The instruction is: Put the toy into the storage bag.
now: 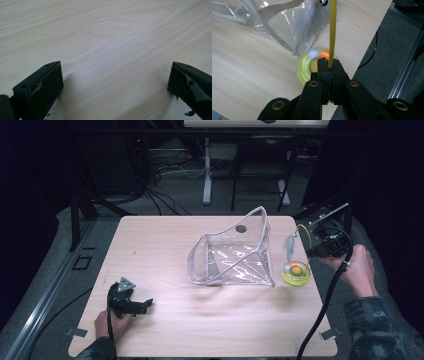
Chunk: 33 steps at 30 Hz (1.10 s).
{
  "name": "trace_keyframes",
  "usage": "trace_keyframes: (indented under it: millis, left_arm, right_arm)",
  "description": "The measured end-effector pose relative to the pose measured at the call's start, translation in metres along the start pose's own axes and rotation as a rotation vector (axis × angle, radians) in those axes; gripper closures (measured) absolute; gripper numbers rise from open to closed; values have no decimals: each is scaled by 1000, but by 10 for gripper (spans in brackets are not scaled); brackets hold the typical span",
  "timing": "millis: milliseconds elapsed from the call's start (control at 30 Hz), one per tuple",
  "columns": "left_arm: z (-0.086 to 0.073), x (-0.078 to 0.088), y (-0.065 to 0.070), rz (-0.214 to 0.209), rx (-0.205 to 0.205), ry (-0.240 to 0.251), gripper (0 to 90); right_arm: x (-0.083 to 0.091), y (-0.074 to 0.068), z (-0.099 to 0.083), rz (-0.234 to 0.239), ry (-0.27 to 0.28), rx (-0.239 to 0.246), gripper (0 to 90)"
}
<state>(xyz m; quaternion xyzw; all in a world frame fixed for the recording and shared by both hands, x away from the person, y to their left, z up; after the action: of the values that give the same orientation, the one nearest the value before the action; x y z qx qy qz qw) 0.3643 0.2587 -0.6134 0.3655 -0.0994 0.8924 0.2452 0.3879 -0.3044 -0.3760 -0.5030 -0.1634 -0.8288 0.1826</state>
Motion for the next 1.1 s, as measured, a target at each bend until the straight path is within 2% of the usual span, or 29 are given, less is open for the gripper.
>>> trace_keyframes:
  millis: [200, 300, 467, 667, 900, 1100]
  left_arm:
    - [2, -2, -1, 1, 1, 2, 0]
    - [3, -3, -1, -1, 1, 1, 0]
    - [3, -3, -2, -5, -4, -1, 0]
    - [3, -3, -2, -9, -7, 2, 0]
    - [3, -3, -2, -9, -5, 2, 0]
    - [3, -3, -2, -9, -9, 0, 0]
  right_arm:
    - [-5, -4, 6, 11, -39, 18, 882]
    - [-7, -7, 10, 0, -64, 37, 882]
    - [-5, -8, 18, -6, -74, 45, 882]
    - [-3, -3, 28, -6, -77, 25, 882]
    - [0, 0, 37, -17, -83, 28, 882]
    - [6, 3, 46, -5, -77, 12, 881]
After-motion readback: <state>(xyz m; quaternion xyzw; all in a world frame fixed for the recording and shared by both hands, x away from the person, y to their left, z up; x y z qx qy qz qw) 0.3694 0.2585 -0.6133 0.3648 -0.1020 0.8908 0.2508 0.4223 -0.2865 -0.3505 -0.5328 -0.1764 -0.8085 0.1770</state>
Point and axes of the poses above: each handheld gripper's, and its own axes: x roughly backward along the jaws, z roughly out of its top, y roughly to its right, the point moved 3 cm from there along -x, roughly forward along the jaws
